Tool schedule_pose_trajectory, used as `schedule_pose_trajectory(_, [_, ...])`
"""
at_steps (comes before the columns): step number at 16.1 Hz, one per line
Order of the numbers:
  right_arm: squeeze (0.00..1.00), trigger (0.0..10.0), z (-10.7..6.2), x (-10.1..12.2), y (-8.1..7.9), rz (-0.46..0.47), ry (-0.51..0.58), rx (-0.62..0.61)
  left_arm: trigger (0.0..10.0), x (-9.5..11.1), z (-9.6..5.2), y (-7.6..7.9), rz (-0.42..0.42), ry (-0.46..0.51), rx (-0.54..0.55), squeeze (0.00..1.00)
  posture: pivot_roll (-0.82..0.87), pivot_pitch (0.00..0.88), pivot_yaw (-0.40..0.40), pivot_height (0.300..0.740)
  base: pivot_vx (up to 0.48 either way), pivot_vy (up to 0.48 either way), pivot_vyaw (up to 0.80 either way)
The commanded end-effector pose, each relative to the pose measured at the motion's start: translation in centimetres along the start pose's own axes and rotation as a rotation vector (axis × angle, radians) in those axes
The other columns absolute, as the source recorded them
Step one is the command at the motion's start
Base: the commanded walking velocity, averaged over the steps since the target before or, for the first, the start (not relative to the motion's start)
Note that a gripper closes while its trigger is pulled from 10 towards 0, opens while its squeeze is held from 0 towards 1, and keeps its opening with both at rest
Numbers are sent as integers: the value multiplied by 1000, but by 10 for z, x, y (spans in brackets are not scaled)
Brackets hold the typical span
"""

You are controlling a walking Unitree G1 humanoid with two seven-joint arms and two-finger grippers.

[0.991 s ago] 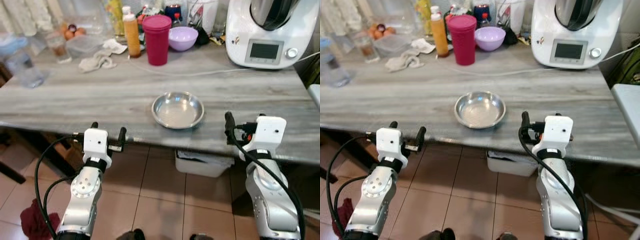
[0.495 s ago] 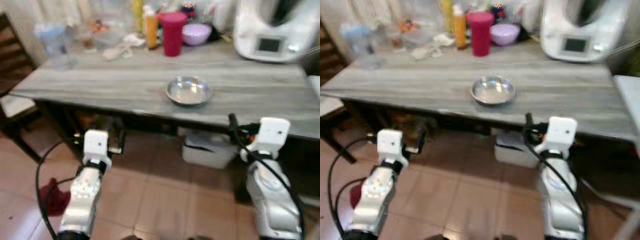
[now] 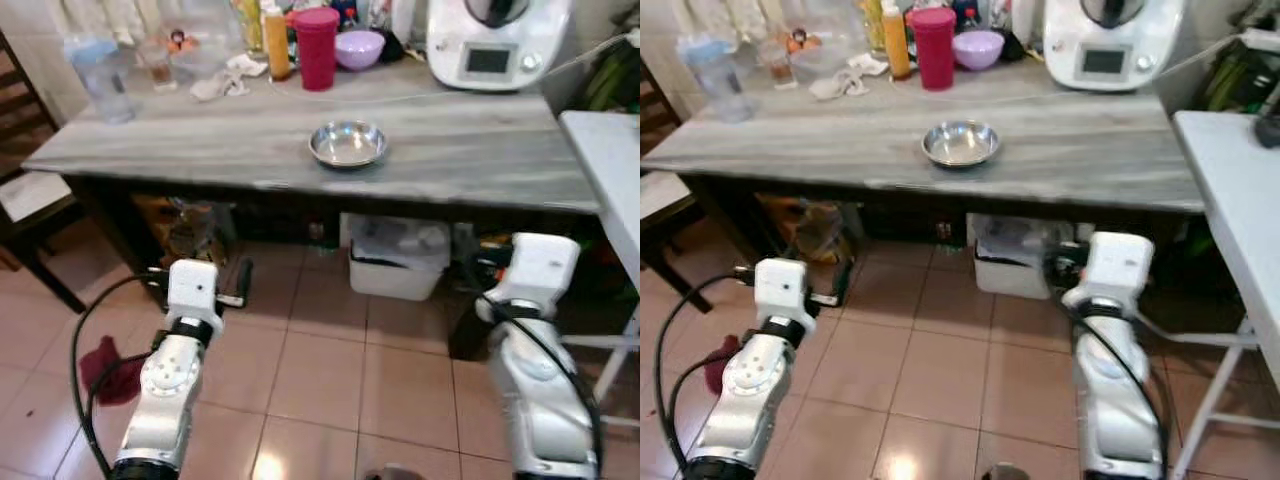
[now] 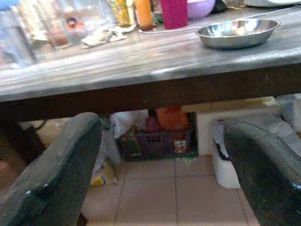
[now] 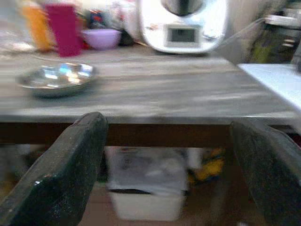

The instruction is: Setting the table

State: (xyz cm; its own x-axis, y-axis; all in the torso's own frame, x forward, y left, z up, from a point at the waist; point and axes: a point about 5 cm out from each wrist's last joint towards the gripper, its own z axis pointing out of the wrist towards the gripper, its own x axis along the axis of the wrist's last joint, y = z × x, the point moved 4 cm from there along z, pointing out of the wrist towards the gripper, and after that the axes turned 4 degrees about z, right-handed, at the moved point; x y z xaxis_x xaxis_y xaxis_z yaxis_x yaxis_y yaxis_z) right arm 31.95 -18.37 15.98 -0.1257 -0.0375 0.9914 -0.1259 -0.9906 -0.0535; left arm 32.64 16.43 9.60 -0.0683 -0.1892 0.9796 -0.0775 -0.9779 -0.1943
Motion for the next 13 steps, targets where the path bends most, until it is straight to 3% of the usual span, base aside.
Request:
schedule_pose_trajectory(1, [0,10000,2,2,3,-22,12,-10,10000,-1,-1,0,8,3,-5,0,-235,80,78,740,-251,0,0])
schedule_pose_trajectory(5, [0,10000,-2,-4,-2,16,-28,48,10000,7,-3,10,-39,49,-89,0,-236,80,77,740,0,0,0])
schedule_pose_trajectory(13, [0,10000,-2,-6,-2,19,-29,45,10000,9,0,18,-51,54,-123,0,-241,76,78,740,0,-37,0])
